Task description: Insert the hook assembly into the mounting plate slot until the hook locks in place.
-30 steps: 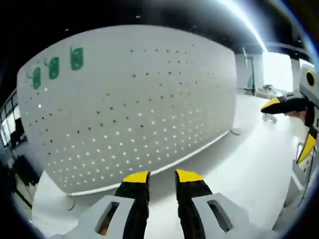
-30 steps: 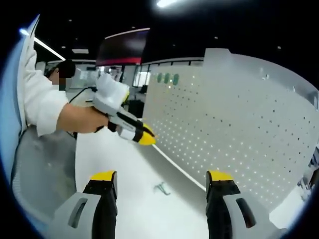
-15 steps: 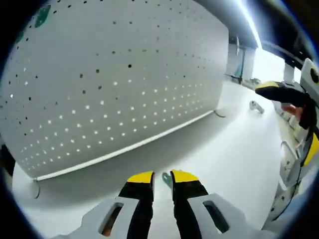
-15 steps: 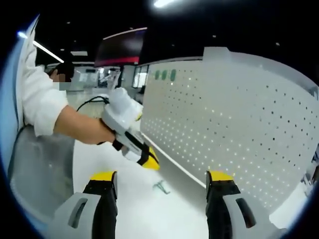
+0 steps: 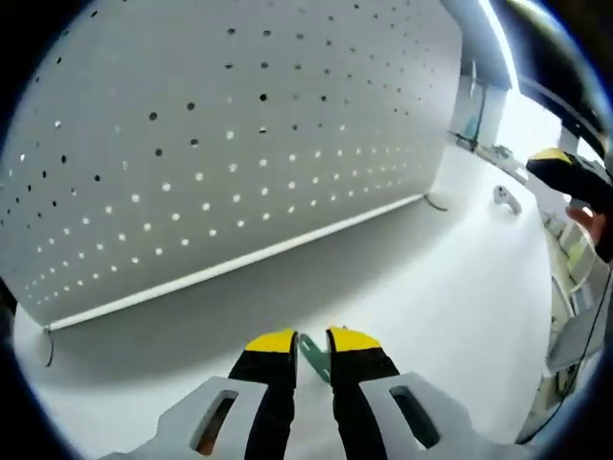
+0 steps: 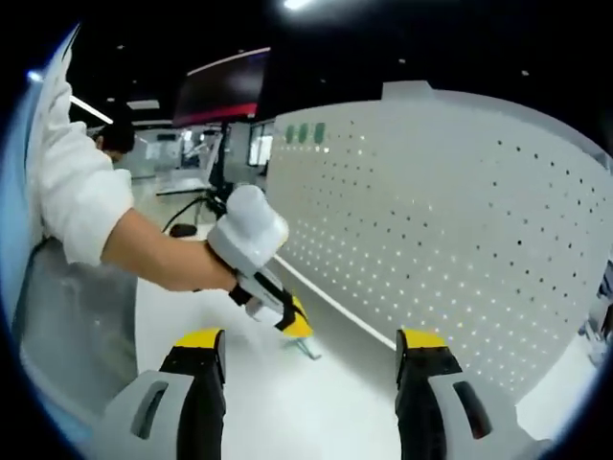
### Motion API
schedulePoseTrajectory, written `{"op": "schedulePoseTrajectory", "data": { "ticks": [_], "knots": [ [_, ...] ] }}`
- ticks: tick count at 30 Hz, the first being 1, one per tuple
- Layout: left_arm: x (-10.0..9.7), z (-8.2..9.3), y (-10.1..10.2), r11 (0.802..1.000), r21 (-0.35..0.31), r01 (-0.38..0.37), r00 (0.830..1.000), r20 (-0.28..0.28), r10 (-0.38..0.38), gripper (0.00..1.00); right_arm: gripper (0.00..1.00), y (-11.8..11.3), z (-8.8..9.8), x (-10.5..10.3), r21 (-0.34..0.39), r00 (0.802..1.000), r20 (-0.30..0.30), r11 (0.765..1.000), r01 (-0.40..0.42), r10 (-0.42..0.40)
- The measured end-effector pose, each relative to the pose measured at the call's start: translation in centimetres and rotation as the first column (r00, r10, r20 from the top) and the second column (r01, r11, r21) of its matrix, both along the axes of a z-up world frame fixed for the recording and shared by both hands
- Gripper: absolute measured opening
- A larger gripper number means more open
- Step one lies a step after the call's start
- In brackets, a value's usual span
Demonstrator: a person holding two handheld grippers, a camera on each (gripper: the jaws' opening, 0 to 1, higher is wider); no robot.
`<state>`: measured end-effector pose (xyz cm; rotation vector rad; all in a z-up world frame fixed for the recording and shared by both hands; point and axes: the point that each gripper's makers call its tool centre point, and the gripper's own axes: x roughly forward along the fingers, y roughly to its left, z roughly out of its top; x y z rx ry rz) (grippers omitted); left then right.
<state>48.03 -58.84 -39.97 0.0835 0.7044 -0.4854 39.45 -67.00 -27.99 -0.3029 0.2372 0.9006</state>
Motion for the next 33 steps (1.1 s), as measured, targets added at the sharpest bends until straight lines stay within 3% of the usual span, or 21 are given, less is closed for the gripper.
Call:
{"op": "schedulePoseTrajectory", "data": {
  "ticks": [7,11,19,33],
  "knots": [
    [0.4,-1.1,-0.6,1.0,0.031,-0.006,1.0,-0.021,0.007,0.12,0.73,-0.2,-0.2,0.1,0.007,1.0,-0.008,1.0,0.002,-0.002],
    [0.6,-1.2,-0.1,0.994,0.112,0.008,1.0,-0.002,-0.008,0.12,0.73,-0.7,-0.4,0.1,0.006,1.0,-0.011,1.0,0.012,-0.012],
    [0.7,-1.2,0.7,0.987,0.158,0.031,1.0,-0.005,-0.031,0.08,0.72,-0.9,-0.4,0.2,0.013,1.0,-0.012,1.0,0.025,-0.024],
    [0.6,-1.7,2.3,0.987,0.158,0.004,1.0,-0.025,0.0,0.11,0.72,-0.5,-0.8,0.1,0.017,1.0,-0.022,1.0,0.023,-0.022]
  ]
}}
